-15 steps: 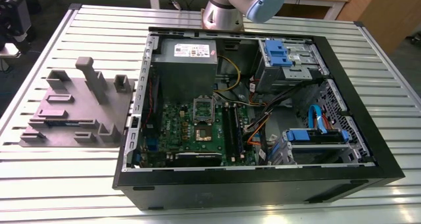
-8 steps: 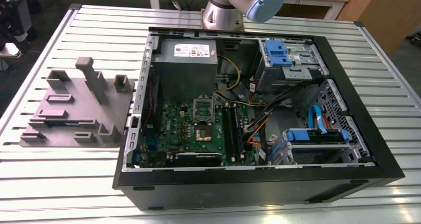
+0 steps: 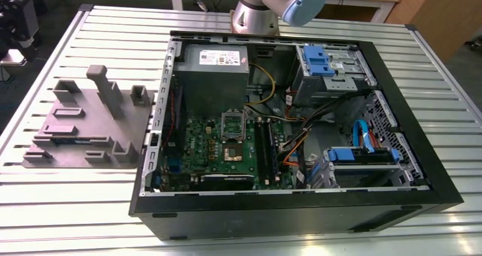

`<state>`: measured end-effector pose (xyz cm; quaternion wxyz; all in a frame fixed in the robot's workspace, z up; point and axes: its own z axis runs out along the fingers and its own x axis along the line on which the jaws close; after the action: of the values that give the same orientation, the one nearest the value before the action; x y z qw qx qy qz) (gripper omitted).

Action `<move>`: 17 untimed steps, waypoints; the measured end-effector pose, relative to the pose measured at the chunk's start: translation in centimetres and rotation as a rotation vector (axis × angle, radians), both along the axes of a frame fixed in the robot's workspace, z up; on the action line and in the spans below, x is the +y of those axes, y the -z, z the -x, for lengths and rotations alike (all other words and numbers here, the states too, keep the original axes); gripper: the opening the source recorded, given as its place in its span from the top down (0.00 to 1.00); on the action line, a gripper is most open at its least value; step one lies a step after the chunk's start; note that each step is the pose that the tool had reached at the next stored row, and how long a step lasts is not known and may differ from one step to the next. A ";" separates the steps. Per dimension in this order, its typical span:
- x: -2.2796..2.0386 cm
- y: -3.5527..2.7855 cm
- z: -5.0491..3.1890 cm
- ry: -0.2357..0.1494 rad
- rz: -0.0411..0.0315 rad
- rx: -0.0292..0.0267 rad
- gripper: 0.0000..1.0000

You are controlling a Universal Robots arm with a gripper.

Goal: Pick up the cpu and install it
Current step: 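Pick up the cpu and move it towards the insertion slot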

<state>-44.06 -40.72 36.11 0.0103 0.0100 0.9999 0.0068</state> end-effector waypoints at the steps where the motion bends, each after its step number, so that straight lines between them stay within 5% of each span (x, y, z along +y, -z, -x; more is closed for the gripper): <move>1: 0.00 0.00 -0.01 0.000 0.0000 0.0000 0.53; 17: 0.00 0.01 -0.41 0.000 0.0000 -0.0001 0.53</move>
<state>-43.65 -40.72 36.10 0.0104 0.0101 0.9999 0.0068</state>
